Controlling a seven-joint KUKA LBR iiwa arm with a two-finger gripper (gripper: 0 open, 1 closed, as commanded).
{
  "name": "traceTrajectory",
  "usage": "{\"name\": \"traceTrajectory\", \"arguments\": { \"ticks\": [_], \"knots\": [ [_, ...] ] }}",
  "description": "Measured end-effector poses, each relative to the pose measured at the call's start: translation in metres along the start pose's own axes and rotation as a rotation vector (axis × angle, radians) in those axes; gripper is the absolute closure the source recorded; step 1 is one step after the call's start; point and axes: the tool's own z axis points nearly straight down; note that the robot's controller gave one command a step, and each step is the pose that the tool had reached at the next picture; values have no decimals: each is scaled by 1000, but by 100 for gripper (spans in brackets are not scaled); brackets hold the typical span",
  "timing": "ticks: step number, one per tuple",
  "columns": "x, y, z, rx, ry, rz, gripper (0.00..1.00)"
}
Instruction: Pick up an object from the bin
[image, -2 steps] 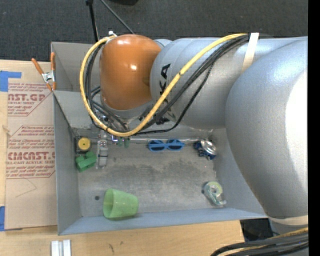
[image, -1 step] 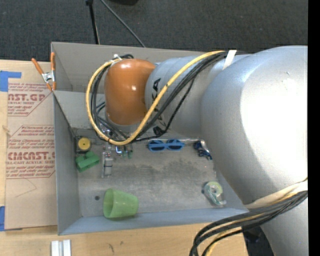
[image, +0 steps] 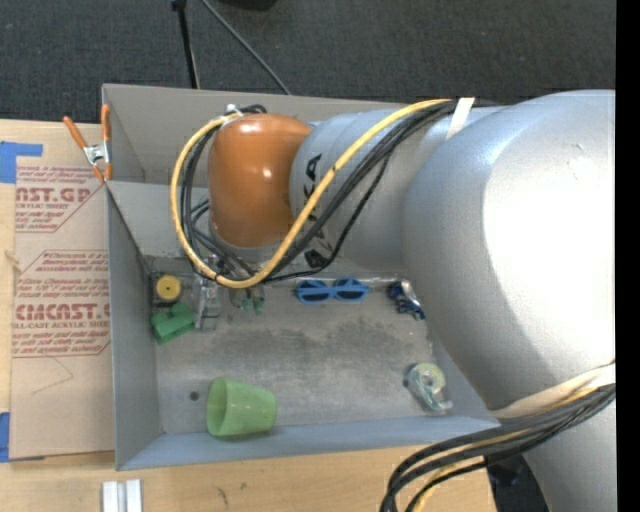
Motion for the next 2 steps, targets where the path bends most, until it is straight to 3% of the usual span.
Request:
{"name": "traceTrajectory", "arguments": {
  "ticks": [1, 2],
  "knots": [
    [55, 30, 27, 0, 7, 37, 100],
    [52, 27, 25, 0, 1, 40, 0]
  ]
}}
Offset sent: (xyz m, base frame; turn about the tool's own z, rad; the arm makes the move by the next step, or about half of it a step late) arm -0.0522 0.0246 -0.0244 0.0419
